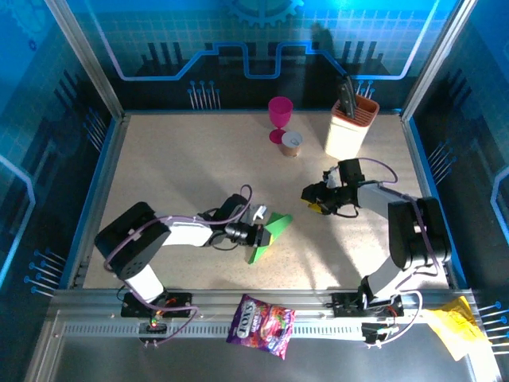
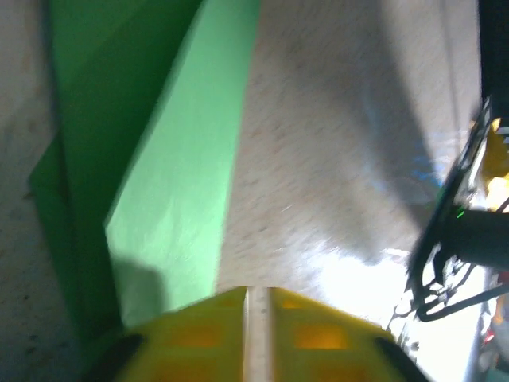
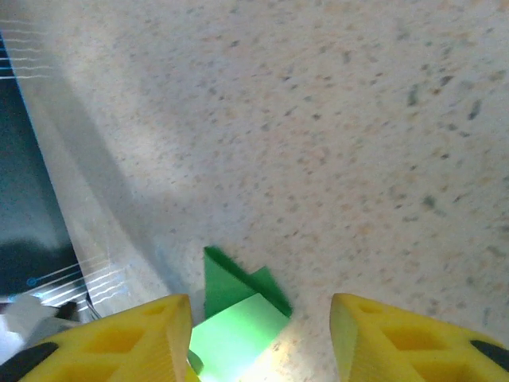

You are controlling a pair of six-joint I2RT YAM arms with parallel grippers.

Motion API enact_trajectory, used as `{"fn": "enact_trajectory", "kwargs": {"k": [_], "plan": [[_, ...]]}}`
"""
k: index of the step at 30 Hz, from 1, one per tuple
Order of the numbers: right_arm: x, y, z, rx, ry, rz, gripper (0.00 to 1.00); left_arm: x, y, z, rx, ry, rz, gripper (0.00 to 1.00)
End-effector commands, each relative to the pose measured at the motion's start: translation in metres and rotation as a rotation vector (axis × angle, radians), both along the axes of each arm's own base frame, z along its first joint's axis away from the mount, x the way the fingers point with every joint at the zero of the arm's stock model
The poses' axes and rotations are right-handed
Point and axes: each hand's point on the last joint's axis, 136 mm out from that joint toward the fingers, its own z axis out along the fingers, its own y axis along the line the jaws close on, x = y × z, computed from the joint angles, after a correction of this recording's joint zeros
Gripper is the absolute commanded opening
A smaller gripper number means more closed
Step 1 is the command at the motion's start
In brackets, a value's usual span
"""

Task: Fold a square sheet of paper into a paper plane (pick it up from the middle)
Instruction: Fold the wing for the fifth time at the center of the table.

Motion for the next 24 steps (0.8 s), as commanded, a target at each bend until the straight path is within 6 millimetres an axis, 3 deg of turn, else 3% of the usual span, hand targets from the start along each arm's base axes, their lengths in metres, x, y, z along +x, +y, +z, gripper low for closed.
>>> {"fn": "enact_trajectory", "kwargs": {"k": [1,3,5,10,19,24], "plan": [[-0.024,0.008,0.005,-0.004,0.035,0.044,0.44,0.034,0.001,0.064,-0.025,-0.089,0.112,0.31],[-0.037,0.012,0.002,-0.008,0.04,0.066,0.34,0.05,0.015,0.074,-0.003,-0.095,0.194,0.36],[-0.05,0.016,-0.002,-0.017,0.051,0.081,0.23,0.06,0.031,0.072,0.027,-0.07,0.258,0.37],[-0.074,0.023,-0.019,-0.038,0.082,0.101,0.01,0.054,0.055,0.042,0.132,0.028,0.291,0.37],[-0.096,0.055,-0.045,-0.044,0.128,0.205,0.0,0.028,0.067,-0.005,0.259,0.173,0.232,0.33],[-0.098,0.065,-0.056,-0.04,0.151,0.228,0.0,0.02,0.063,-0.016,0.279,0.202,0.2,0.31]]}}
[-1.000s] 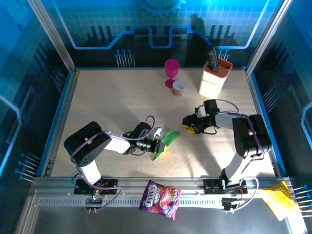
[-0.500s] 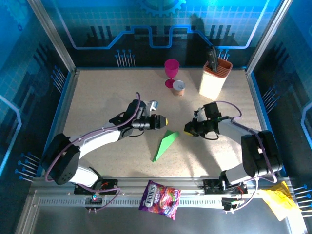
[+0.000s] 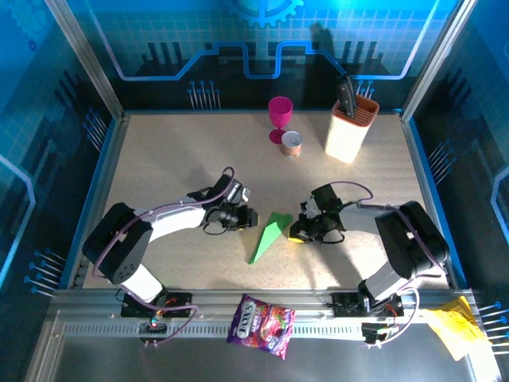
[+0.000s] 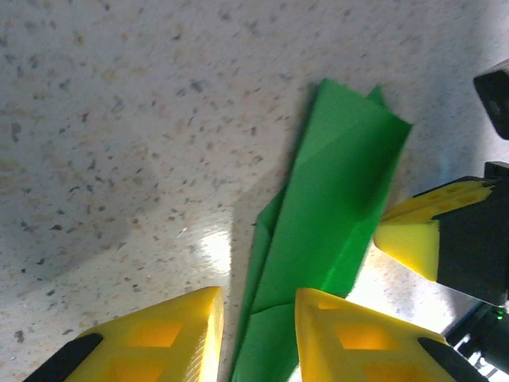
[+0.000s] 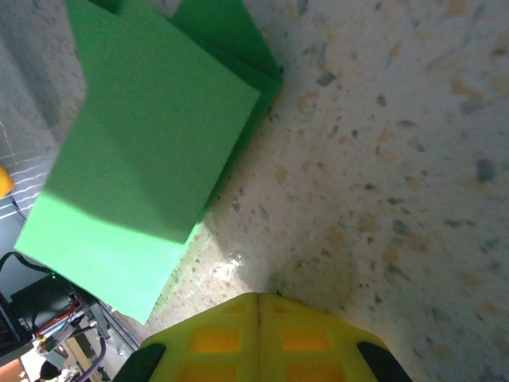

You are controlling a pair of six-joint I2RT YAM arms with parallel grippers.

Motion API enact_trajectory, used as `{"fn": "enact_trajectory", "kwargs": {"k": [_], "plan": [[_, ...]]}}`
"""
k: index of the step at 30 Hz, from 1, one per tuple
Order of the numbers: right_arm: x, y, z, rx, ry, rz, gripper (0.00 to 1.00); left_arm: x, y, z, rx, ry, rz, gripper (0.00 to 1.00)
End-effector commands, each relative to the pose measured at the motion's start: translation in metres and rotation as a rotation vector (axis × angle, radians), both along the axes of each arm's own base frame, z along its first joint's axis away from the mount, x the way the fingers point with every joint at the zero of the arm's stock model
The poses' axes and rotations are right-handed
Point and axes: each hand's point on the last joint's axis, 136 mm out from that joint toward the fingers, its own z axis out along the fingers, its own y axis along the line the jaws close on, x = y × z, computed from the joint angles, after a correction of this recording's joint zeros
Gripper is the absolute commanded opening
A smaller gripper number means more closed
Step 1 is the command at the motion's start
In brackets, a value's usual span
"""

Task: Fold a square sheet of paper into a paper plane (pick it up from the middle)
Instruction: Fold the wing for the fifth time at the center of the table, then turn over a paper plane at the center of the table.

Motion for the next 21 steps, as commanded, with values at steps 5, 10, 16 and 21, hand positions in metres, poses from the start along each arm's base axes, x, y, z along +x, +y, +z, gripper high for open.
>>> {"fn": "enact_trajectory", "kwargs": {"k": [5,10,16,21], "plan": [[0.003,0.013,-0.008,0.003,0.006,0.02,0.0,-0.023,-0.006,-0.019,0.038,0.082,-0.078,0.31],[0.0,0.014,-0.015,0.0,0.024,0.026,0.0,-0.032,-0.025,-0.029,0.053,0.108,-0.137,0.3],[-0.005,0.013,-0.021,-0.005,0.042,0.034,0.0,-0.039,-0.046,-0.023,0.036,0.093,-0.176,0.3],[-0.007,0.013,-0.025,-0.009,0.052,0.042,0.0,-0.043,-0.057,-0.013,0.005,0.079,-0.185,0.3]]}}
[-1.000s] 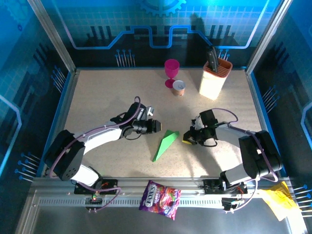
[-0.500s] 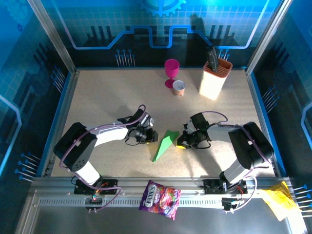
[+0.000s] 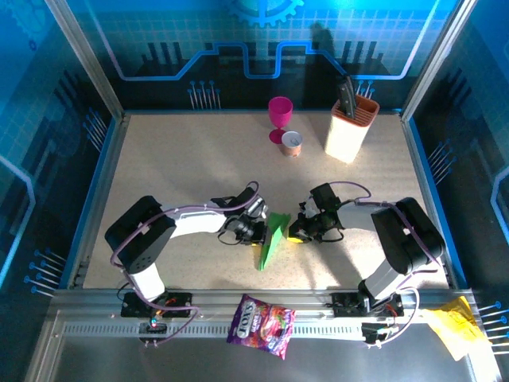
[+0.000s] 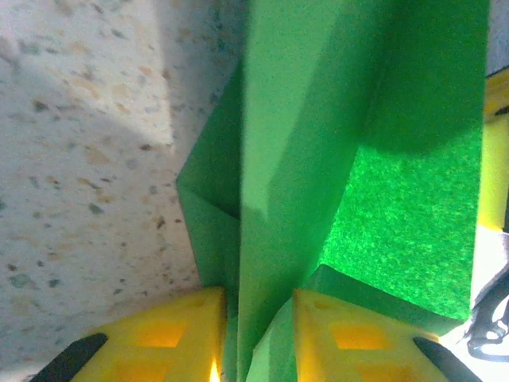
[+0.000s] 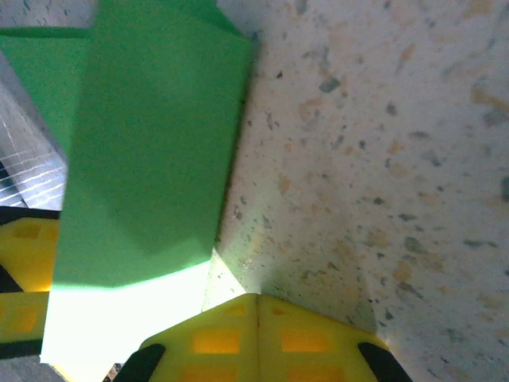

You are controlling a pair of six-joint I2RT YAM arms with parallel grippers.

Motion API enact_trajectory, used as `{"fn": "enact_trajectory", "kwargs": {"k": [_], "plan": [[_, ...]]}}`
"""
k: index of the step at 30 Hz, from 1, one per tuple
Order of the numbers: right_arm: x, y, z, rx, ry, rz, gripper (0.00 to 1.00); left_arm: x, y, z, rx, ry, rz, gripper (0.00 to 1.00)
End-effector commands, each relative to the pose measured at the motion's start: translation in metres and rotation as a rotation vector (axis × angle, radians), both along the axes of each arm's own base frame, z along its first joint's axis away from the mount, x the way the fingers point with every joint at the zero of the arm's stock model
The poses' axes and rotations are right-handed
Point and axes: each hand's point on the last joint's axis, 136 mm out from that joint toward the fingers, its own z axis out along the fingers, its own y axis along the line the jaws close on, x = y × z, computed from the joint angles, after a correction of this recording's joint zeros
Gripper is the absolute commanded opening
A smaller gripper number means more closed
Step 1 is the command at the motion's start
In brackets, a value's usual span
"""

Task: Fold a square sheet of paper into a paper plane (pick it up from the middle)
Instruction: Turn over a paper plane at the center of the table.

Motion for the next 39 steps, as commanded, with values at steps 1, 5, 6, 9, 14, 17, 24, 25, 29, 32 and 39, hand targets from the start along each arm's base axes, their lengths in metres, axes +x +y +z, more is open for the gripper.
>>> {"fn": "enact_trajectory", "kwargs": {"k": [1,5,6,9,14,17,24,25,29,32,39], "plan": [[-0.008,0.008,-0.024,-0.025,0.011,0.045,0.0,0.0,-0.013,0.015,-0.045,-0.01,-0.014,0.29],[-0.011,0.007,-0.028,-0.03,0.021,0.05,0.0,-0.004,-0.018,0.018,-0.035,-0.027,-0.026,0.29],[-0.012,0.006,-0.029,-0.032,0.021,0.05,0.0,-0.003,-0.019,0.019,-0.031,-0.035,-0.027,0.29],[-0.015,0.005,-0.032,-0.035,0.031,0.05,0.0,-0.001,-0.023,0.021,-0.026,-0.058,-0.023,0.29],[-0.017,0.005,-0.034,-0.036,0.034,0.055,0.0,0.002,-0.031,0.021,-0.031,-0.063,-0.033,0.29],[-0.018,0.006,-0.034,-0.036,0.036,0.058,0.0,0.003,-0.036,0.019,-0.034,-0.063,-0.035,0.28],[-0.02,0.008,-0.036,-0.039,0.041,0.063,0.0,0.006,-0.038,0.012,-0.014,-0.066,-0.037,0.26],[-0.02,0.008,-0.037,-0.039,0.041,0.063,0.0,0.006,-0.038,0.011,-0.009,-0.069,-0.036,0.26],[-0.02,0.009,-0.038,-0.039,0.043,0.065,0.0,0.008,-0.04,0.009,-0.002,-0.071,-0.039,0.26],[-0.021,0.01,-0.038,-0.039,0.045,0.067,0.0,0.012,-0.043,0.009,-0.005,-0.076,-0.038,0.26],[-0.022,0.012,-0.038,-0.038,0.046,0.073,0.0,0.017,-0.055,0.012,-0.035,-0.079,-0.038,0.24]]}}
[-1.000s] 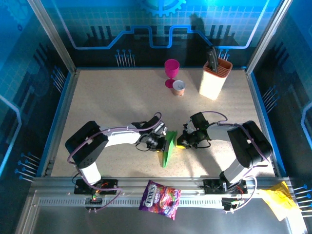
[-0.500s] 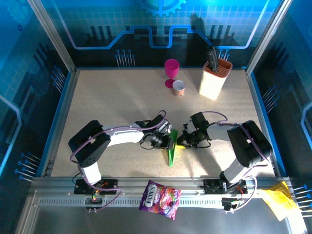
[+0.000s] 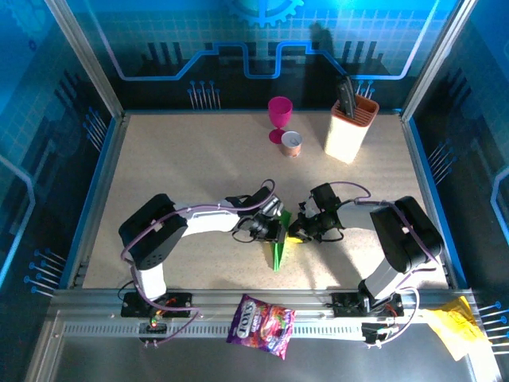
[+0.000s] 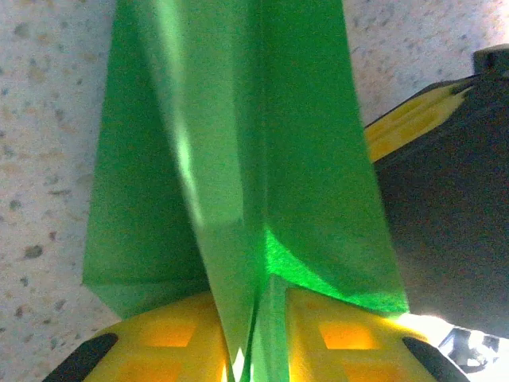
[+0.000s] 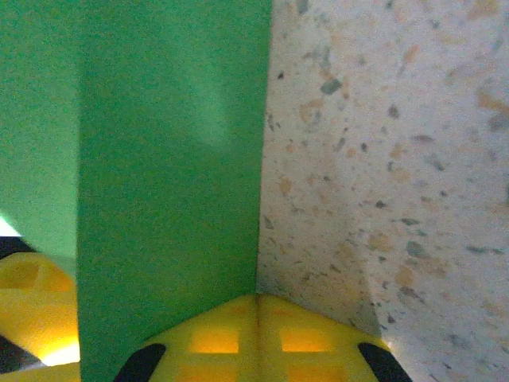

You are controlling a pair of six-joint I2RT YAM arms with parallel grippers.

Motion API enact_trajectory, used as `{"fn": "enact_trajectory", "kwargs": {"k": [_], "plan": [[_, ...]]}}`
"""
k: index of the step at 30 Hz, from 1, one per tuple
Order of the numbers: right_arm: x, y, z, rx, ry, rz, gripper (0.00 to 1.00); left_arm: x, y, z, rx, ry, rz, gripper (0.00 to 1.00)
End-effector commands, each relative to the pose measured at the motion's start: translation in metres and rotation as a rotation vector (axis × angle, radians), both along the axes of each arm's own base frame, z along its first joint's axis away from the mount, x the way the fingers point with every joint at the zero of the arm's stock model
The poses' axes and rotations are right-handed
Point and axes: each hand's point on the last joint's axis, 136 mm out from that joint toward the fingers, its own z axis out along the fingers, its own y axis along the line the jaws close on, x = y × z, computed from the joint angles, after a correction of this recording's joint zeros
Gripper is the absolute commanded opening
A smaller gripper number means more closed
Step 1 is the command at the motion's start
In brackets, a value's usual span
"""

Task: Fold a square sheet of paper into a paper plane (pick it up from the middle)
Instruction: Turn over a paper plane at the center of the table.

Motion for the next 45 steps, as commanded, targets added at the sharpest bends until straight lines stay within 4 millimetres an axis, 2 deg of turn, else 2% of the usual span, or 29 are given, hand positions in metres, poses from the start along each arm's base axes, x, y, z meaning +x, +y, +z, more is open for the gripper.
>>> {"fn": "enact_trajectory", "kwargs": {"k": [1,5,10,12,16,18,21,27,38,40,45], "plan": [[-0.022,0.01,-0.038,-0.056,0.032,0.072,0.0,0.004,-0.011,0.001,-0.019,0.006,0.008,0.21],[-0.022,0.012,-0.037,-0.052,0.033,0.075,0.0,0.005,-0.017,-0.001,-0.032,0.016,0.005,0.0],[-0.017,0.016,-0.024,-0.031,0.014,0.096,0.0,0.01,-0.011,0.003,0.014,-0.021,0.005,0.0],[-0.011,0.014,-0.009,-0.035,-0.016,0.104,0.0,0.016,0.004,0.01,0.08,-0.062,0.018,0.0],[-0.004,-0.006,0.019,-0.068,-0.064,0.091,0.0,0.03,0.043,0.028,0.192,-0.132,0.072,0.0],[-0.002,-0.015,0.034,-0.056,-0.089,0.072,0.0,0.035,0.063,0.033,0.257,-0.141,0.089,0.0],[-0.005,-0.025,0.052,-0.045,-0.118,0.055,0.0,0.041,0.082,0.036,0.314,-0.142,0.098,0.0],[-0.017,-0.029,0.074,-0.026,-0.163,0.049,0.0,0.048,0.086,0.026,0.367,-0.119,0.08,0.0],[-0.031,-0.035,0.075,-0.032,-0.179,0.043,0.0,0.044,0.088,0.001,0.481,-0.069,-0.018,0.0],[-0.033,-0.036,0.073,-0.036,-0.175,0.041,0.0,0.04,0.087,-0.002,0.49,-0.061,-0.034,0.14],[-0.035,-0.036,0.069,-0.043,-0.171,0.044,0.0,0.032,0.083,-0.008,0.491,-0.05,-0.049,0.32]]}}
